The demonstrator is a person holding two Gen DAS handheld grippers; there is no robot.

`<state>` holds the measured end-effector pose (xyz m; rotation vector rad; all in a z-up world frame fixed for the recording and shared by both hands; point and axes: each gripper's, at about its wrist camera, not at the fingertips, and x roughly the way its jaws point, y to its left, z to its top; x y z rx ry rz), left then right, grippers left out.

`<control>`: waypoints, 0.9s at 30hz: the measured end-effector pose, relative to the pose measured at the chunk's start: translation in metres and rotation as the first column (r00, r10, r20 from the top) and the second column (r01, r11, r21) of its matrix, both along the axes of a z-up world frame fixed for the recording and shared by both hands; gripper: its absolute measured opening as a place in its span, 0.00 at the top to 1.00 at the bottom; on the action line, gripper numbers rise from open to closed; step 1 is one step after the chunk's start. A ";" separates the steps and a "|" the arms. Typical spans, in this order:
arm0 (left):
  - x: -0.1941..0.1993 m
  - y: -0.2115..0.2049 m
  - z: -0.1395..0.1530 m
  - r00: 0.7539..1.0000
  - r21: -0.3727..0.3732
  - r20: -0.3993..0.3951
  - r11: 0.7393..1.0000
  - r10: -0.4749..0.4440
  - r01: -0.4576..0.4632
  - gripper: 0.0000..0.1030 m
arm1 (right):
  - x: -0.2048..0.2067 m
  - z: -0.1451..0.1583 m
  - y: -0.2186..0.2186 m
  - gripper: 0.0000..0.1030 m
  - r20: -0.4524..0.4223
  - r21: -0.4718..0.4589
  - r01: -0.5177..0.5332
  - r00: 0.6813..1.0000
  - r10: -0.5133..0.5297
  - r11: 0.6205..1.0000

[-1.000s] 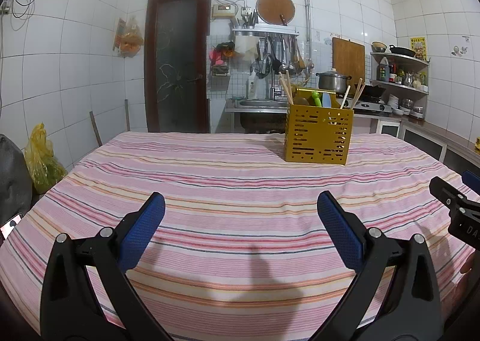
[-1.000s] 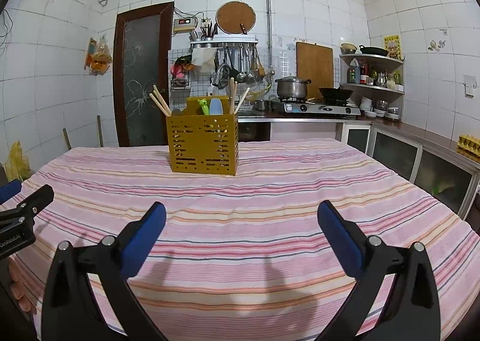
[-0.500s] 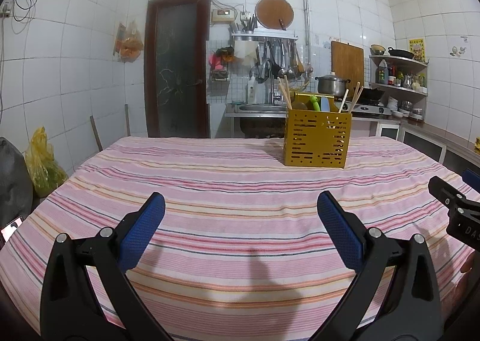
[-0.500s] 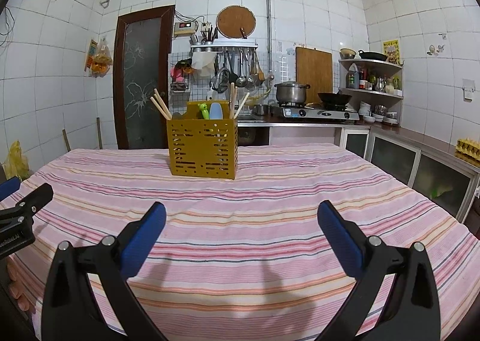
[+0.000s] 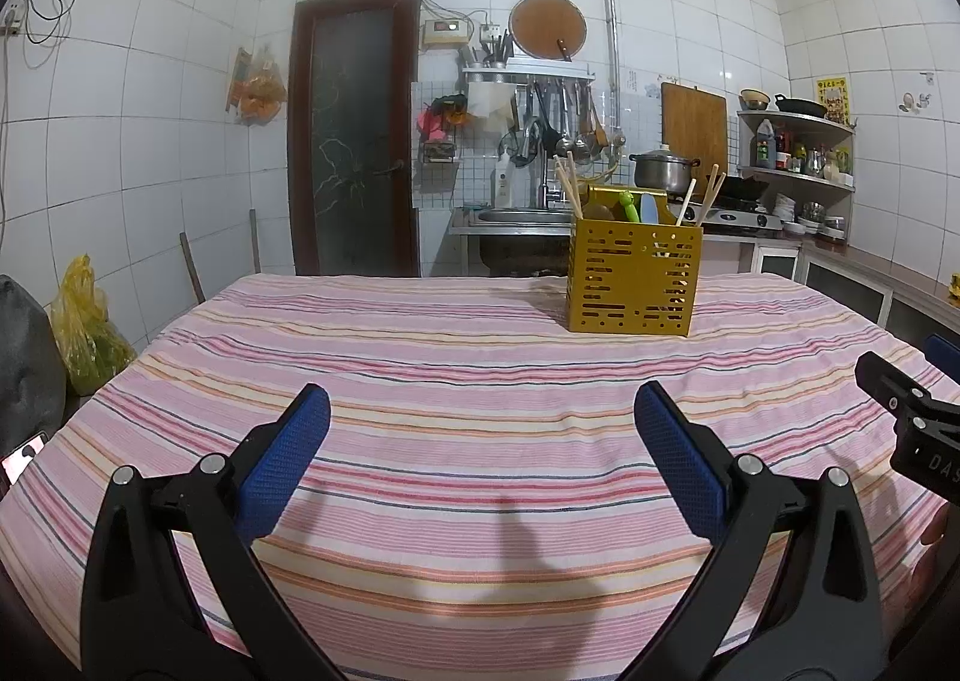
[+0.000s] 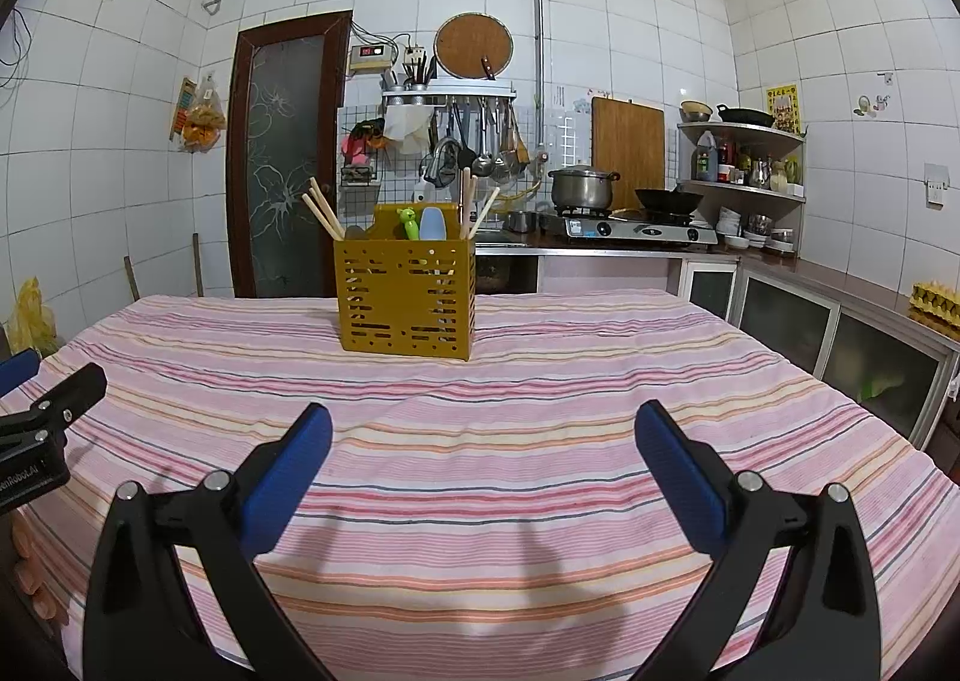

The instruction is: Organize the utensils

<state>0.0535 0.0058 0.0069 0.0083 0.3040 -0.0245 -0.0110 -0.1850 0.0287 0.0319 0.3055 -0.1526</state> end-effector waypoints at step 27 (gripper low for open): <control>-0.001 0.000 -0.001 1.000 -0.003 0.000 1.000 -0.002 0.002 0.05 | -0.002 0.000 -0.001 0.04 0.001 -0.004 0.001 1.000 -0.001 1.000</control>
